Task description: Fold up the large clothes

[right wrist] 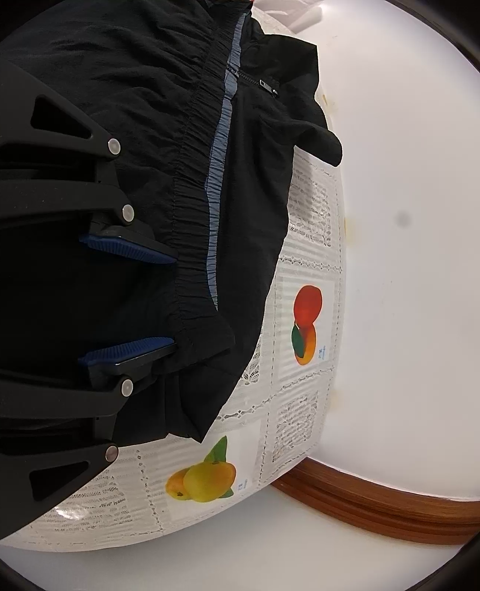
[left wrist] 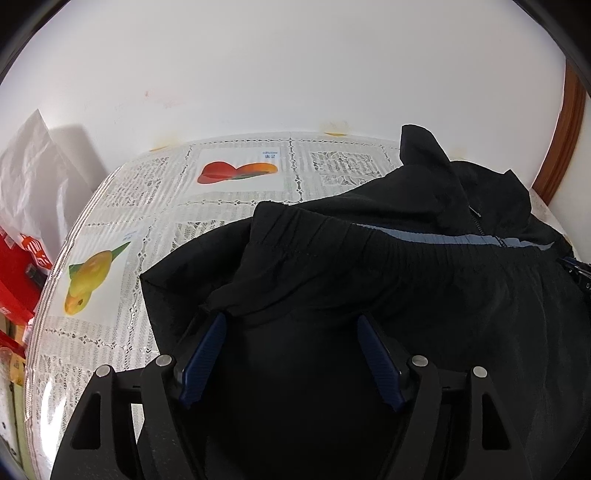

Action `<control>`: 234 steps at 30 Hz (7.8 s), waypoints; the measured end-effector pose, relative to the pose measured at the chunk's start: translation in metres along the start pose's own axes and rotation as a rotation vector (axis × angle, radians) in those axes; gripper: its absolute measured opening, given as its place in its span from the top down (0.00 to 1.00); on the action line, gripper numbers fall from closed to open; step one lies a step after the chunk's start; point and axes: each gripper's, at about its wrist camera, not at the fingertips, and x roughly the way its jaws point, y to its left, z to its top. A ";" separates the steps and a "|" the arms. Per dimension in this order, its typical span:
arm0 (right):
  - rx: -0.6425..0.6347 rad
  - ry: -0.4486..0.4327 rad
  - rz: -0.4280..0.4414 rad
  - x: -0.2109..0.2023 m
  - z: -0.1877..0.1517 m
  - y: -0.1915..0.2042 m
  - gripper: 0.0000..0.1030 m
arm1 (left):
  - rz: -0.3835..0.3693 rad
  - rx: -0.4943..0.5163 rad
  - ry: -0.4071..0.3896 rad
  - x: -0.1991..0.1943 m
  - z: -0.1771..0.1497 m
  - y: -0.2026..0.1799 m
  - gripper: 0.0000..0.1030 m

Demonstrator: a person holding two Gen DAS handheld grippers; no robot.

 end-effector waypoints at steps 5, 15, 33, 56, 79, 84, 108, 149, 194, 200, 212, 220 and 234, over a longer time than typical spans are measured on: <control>-0.005 -0.002 -0.006 -0.001 0.000 0.001 0.60 | -0.008 -0.005 -0.001 -0.001 0.001 0.002 0.30; -0.004 -0.001 -0.005 0.000 0.000 0.000 0.59 | -0.007 -0.004 -0.001 -0.001 0.001 0.001 0.30; -0.005 -0.002 -0.006 0.000 -0.001 0.001 0.59 | -0.008 -0.003 0.000 0.000 0.000 0.000 0.27; -0.001 -0.001 -0.001 -0.001 -0.002 0.001 0.59 | -0.009 -0.004 -0.001 -0.001 -0.001 0.001 0.26; 0.102 -0.041 0.159 -0.010 -0.003 -0.036 0.54 | 0.002 0.010 0.004 -0.004 -0.003 -0.018 0.21; 0.125 -0.084 0.115 -0.037 -0.008 -0.031 0.51 | -0.010 0.007 0.004 -0.007 -0.004 -0.016 0.18; -0.078 0.038 0.091 -0.095 -0.086 0.177 0.49 | 0.013 0.052 -0.028 -0.147 -0.112 0.040 0.17; -0.268 -0.089 0.083 -0.225 -0.190 0.217 0.49 | 0.089 -0.220 0.001 -0.182 -0.220 0.119 0.17; -0.874 -0.170 0.211 -0.198 -0.195 0.438 0.48 | 0.009 -0.296 0.028 -0.185 -0.224 0.148 0.17; -0.790 -0.114 0.284 -0.182 -0.172 0.454 0.76 | -0.017 -0.314 0.017 -0.187 -0.222 0.146 0.17; -0.254 -0.337 0.370 -0.237 -0.106 0.336 0.92 | -0.118 -0.250 -0.063 -0.197 -0.191 0.097 0.17; 0.170 -0.396 0.323 -0.232 -0.101 0.206 0.92 | -0.204 -0.162 -0.063 -0.186 -0.169 0.030 0.17; 0.274 -0.171 0.143 -0.188 -0.156 0.109 0.68 | -0.278 0.022 0.017 -0.164 -0.156 -0.091 0.17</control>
